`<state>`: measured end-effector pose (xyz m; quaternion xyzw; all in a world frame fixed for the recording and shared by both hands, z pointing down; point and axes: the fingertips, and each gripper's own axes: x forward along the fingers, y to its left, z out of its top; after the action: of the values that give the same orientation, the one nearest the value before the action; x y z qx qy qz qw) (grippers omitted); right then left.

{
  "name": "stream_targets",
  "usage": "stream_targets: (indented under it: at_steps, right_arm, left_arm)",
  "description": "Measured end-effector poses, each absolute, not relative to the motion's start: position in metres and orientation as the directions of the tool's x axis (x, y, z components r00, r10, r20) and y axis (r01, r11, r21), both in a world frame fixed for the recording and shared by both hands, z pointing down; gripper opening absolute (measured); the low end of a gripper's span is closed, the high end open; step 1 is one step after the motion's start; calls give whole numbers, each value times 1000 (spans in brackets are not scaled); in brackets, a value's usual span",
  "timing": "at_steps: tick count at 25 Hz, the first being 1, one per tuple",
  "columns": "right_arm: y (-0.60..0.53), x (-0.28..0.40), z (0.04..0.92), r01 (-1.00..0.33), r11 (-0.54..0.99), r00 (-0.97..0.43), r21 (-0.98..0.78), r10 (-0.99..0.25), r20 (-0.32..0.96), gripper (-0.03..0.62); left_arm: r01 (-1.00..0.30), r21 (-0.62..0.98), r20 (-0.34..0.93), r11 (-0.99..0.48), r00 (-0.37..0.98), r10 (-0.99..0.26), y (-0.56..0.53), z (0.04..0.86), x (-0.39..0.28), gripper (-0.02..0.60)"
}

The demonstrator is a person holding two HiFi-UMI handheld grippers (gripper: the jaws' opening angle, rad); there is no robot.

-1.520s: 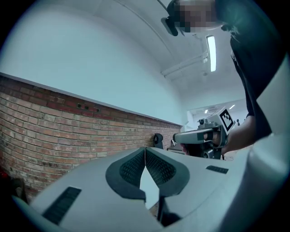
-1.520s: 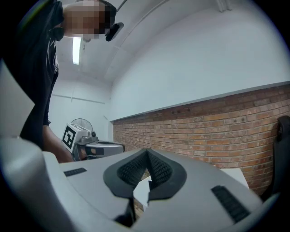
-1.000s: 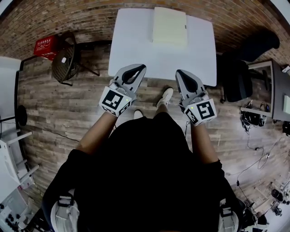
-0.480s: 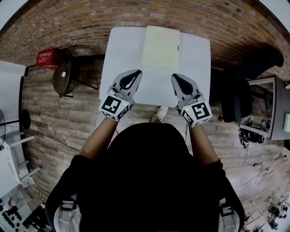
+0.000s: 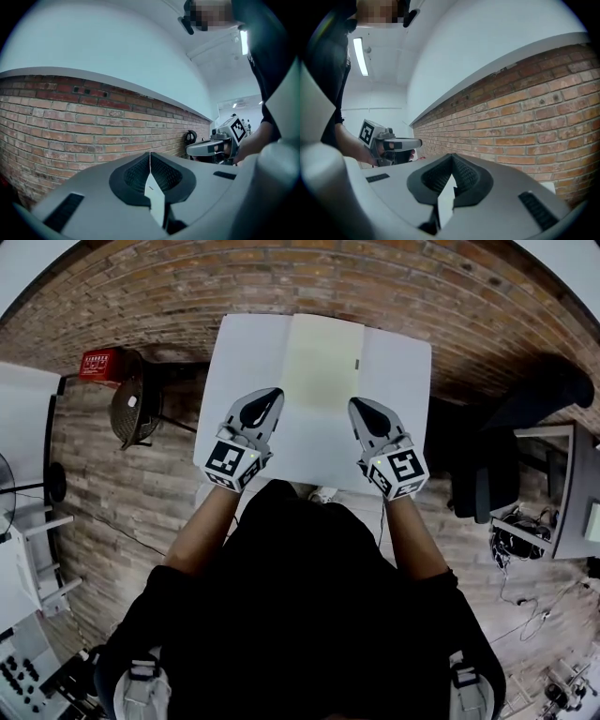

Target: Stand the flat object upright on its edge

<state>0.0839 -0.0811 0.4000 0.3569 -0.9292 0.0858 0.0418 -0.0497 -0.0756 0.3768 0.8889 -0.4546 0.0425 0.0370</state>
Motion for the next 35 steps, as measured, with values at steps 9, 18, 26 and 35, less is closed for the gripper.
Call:
stream_targets:
  at_steps: [9, 18, 26, 35]
  right_arm:
    - [-149, 80, 441, -726, 670, -686, -154, -691, 229, 9]
    - [-212, 82, 489, -821, 546, -567, -169, -738, 366, 9]
    - [-254, 87, 542, -875, 450, -475, -181, -719, 507, 11]
    - [-290, 92, 585, -907, 378, -408, -184, -683, 606, 17]
  left_arm:
    - [-825, 49, 161, -563, 563, -810, -141, 414, -59, 21]
    - [-820, 127, 325, -559, 566, -757, -206, 481, -70, 21]
    - [-844, 203, 484, -496, 527, -699, -256, 541, -81, 21]
    - [-874, 228, 576, -429, 477, -664, -297, 587, -97, 35]
